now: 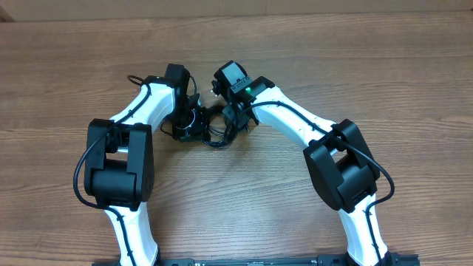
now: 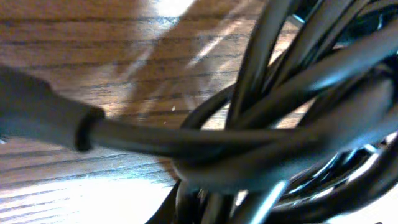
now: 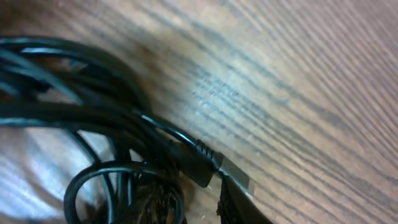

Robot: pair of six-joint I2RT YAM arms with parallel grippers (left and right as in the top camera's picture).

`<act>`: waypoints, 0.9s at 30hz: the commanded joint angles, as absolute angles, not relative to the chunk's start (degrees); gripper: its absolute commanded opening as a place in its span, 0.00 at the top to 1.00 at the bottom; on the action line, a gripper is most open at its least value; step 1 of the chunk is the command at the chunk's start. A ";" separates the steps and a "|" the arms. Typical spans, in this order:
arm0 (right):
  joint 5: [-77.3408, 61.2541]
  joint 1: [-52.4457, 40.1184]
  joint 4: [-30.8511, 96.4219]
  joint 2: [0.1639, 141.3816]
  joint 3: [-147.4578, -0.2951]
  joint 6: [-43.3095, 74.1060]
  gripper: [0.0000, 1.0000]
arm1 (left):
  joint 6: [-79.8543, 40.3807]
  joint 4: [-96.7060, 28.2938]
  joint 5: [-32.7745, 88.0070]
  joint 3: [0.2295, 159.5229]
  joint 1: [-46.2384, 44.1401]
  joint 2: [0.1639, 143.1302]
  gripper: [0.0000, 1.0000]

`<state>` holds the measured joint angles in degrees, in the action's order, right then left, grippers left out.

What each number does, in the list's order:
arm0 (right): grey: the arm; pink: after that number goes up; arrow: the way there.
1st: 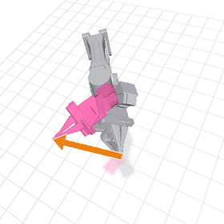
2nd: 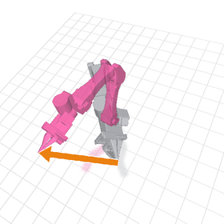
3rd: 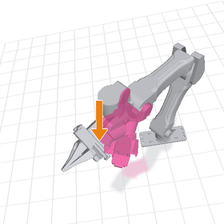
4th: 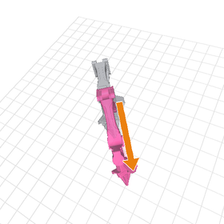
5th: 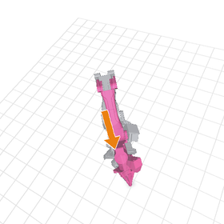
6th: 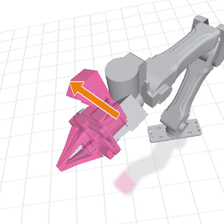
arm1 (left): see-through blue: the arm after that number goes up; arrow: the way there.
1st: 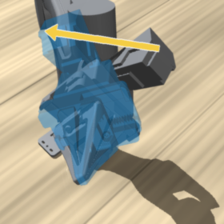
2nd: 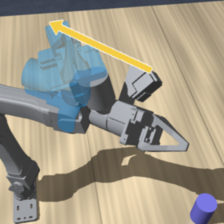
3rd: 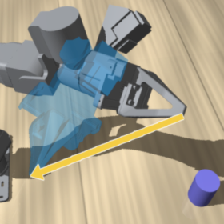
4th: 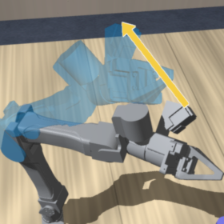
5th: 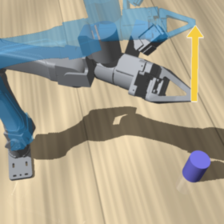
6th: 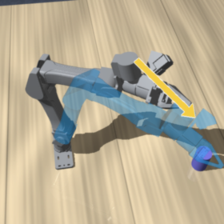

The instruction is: Untangle cables

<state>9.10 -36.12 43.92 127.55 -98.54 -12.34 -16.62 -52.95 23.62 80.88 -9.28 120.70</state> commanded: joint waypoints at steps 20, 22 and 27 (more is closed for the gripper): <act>14.52 -30.28 31.97 128.09 -95.79 -4.49 0.74 | -13.50 -55.29 19.55 77.97 -9.58 125.14 0.90; 12.16 -29.63 30.55 128.09 -94.39 -4.69 0.74 | -13.52 -55.29 19.57 77.97 -9.58 125.14 0.90; 14.26 -28.21 27.38 128.09 -92.82 -4.23 0.74 | -13.43 -55.59 19.53 77.97 -9.58 125.14 0.90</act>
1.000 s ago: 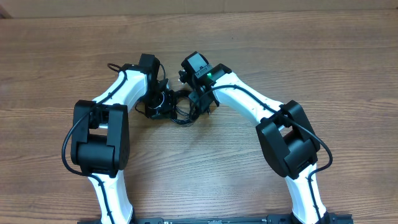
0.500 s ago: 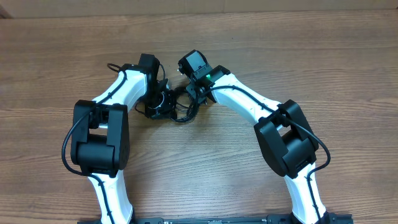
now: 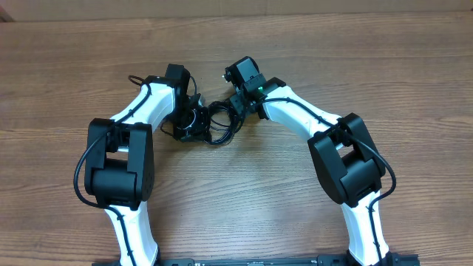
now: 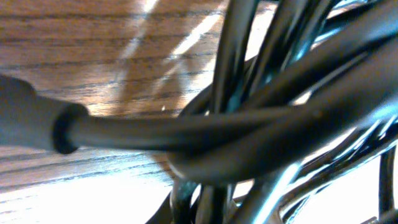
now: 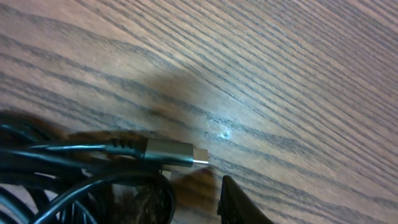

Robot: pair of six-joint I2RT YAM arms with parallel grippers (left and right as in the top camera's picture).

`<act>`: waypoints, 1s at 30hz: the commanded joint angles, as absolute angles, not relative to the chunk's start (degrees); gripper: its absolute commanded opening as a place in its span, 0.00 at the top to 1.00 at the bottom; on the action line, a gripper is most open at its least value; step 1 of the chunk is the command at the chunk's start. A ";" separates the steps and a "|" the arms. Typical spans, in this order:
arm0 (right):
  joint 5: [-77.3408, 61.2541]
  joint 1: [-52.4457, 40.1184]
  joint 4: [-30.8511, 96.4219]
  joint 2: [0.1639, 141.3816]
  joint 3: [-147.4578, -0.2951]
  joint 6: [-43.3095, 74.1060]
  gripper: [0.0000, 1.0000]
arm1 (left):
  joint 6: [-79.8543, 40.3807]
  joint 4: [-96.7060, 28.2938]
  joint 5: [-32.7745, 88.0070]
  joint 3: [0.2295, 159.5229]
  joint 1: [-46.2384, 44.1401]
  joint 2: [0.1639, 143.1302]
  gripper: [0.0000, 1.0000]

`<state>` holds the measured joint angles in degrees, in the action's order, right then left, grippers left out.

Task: Untangle cables
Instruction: 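Release the cable with the right gripper and lift it away rightward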

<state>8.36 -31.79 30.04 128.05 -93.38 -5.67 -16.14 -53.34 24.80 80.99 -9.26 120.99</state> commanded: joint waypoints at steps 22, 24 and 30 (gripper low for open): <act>4.19 -12.69 31.94 128.09 -90.00 -1.28 0.64 | -13.30 -54.11 19.11 77.97 -9.58 125.14 0.89; 1.15 -12.49 33.85 128.07 -90.02 -1.30 0.64 | -13.28 -53.95 19.22 77.97 -9.58 125.14 0.90; -7.22 -12.49 45.95 126.80 -93.10 -1.30 0.64 | -6.66 -53.69 29.02 78.00 -9.26 125.14 0.96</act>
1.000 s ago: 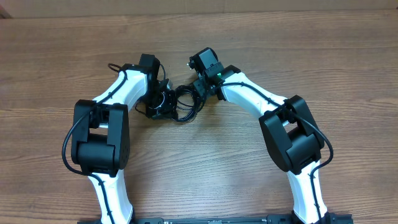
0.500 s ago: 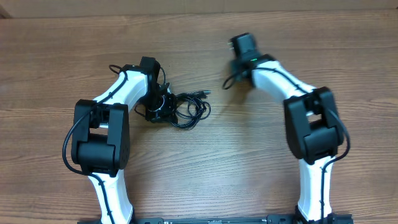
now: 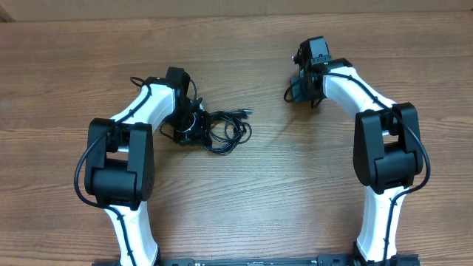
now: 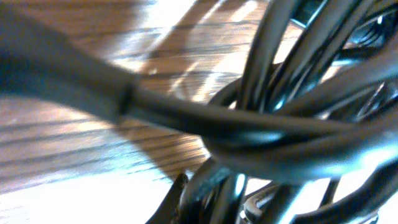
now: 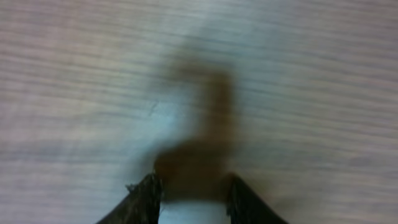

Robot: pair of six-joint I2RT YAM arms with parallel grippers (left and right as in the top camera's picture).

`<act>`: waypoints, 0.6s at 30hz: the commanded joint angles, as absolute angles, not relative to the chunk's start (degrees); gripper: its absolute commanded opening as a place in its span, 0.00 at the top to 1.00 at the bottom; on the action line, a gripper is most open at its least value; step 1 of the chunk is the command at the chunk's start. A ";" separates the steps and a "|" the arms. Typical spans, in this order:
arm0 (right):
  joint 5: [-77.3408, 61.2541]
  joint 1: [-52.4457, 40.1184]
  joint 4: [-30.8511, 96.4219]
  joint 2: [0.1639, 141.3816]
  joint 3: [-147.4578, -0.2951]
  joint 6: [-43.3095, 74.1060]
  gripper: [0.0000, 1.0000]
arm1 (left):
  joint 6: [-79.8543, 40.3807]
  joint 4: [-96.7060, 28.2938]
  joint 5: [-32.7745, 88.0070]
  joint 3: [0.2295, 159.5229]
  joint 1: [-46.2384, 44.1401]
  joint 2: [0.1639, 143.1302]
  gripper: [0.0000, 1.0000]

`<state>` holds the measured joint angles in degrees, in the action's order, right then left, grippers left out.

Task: Untangle cables
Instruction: 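Release the cable with the right gripper and lift it away rightward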

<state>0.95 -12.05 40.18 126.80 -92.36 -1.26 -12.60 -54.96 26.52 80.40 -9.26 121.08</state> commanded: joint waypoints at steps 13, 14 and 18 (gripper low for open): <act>-40.91 -13.85 58.89 125.60 -94.78 1.23 0.53 | -10.04 -47.03 57.87 78.00 -2.72 125.14 0.96; -40.45 -14.13 58.89 125.60 -94.78 2.26 0.53 | -10.44 -47.05 58.13 78.00 -2.52 125.14 0.96; -35.59 -15.27 58.89 125.60 -94.78 6.31 0.53 | -10.57 -48.42 54.92 78.17 -2.09 125.14 0.78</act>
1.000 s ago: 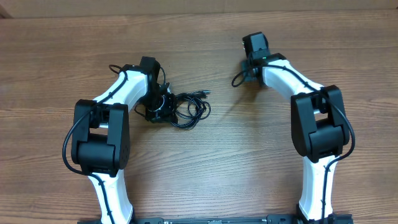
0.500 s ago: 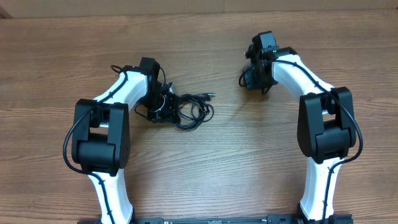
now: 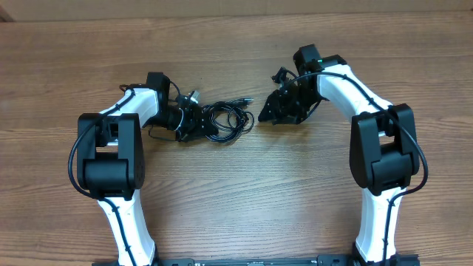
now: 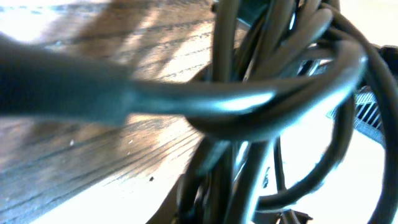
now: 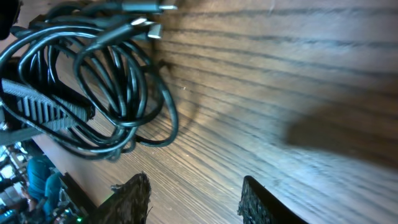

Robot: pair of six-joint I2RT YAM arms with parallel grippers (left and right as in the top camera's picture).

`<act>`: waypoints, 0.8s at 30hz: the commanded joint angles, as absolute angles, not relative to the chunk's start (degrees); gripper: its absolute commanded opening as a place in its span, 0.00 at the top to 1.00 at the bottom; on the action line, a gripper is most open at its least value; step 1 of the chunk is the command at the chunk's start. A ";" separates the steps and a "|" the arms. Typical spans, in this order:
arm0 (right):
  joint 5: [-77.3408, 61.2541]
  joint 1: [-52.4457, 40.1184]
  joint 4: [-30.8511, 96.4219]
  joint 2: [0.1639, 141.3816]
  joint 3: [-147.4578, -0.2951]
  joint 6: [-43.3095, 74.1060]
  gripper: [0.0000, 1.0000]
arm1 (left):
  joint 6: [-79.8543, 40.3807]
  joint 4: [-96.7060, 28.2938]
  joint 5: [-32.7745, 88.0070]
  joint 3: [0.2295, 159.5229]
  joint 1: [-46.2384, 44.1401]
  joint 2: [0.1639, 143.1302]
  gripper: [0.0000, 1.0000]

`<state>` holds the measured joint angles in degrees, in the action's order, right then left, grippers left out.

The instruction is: Untangle cables

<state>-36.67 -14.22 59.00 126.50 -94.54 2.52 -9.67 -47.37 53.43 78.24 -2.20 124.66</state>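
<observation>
A tangled bundle of thin black cables [image 3: 225,122] lies on the wooden table, left of centre. My left gripper [image 3: 188,118] is at the bundle's left side and shut on it. In the left wrist view the cable loops [image 4: 249,99] fill the frame, with a thick plug sleeve [image 4: 62,93] at the left. My right gripper [image 3: 272,112] hangs just right of the bundle, open and holding nothing. In the right wrist view its gripper [image 5: 196,202] frames bare wood, the cable loops [image 5: 93,93] lie beyond it at upper left, and two metal plug ends [image 5: 149,28] point right.
The wooden table [image 3: 236,199] stretches around the bundle on every side. Both white arms reach in from the near edge, with the left elbow [image 3: 103,155] and the right elbow [image 3: 380,148] standing over the table.
My right gripper was far out to the right over bare wood; now it is back near the bundle's right side with its jaws wider apart. The left wrist has swung leftward, still holding the bundle.
Both grippers were at the bundle, the right one beside a plug end. The right gripper was then a little farther back, with a metal plug lying free before it. Later it was far right and empty. Now it is near the bundle again, open.
</observation>
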 commanded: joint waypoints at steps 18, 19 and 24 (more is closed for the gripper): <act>-35.59 -15.05 56.12 125.60 -94.78 6.20 0.00 | -10.55 -76.25 23.35 105.43 -4.16 123.55 0.61; -35.59 -15.05 55.44 125.60 -94.78 6.20 0.00 | -10.55 -75.59 23.03 105.41 -4.75 123.59 0.60; -35.62 -15.05 52.49 125.58 -94.78 6.20 0.00 | -10.74 -70.35 16.73 104.66 -8.71 123.66 0.45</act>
<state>-35.57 -15.35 53.78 126.50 -94.54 6.24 -10.70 -72.60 22.81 104.36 -5.61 124.51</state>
